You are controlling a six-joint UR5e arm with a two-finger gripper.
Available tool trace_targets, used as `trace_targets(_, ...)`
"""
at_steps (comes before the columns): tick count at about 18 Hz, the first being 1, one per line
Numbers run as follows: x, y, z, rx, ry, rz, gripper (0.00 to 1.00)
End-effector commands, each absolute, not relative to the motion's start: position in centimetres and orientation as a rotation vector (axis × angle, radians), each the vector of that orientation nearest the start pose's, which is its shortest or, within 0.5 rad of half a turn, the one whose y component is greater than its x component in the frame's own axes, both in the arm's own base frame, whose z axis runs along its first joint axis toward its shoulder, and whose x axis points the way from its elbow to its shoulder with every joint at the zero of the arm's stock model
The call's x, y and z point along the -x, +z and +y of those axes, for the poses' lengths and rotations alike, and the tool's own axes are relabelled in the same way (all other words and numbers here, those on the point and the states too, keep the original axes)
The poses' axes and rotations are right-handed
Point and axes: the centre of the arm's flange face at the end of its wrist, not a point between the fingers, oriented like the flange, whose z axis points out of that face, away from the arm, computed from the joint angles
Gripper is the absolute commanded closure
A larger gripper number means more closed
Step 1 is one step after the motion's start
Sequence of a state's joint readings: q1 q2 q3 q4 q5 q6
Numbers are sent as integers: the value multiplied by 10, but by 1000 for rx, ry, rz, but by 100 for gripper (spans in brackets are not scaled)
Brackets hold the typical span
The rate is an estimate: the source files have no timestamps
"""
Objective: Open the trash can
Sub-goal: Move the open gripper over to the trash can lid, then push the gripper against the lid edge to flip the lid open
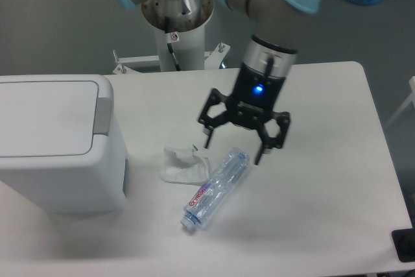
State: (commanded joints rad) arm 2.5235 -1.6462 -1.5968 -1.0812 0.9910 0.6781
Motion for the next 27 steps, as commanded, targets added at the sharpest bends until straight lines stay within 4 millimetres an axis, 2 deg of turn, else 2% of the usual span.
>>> trace_targets(3, 312, 511, 464, 2472, -202, -231, 0)
trace_targets(8, 281, 512, 486, 2493, -253, -272, 0)
trace_targets(12, 261, 512, 502, 2622, -271, -257, 0)
trace_targets(17, 265, 516, 532, 2756, -415, -320, 0)
trace_targets(19, 267, 510, 540, 2796, -422, -359, 0)
trace_targets(27, 263, 496, 544, 2842, -409, -367, 0)
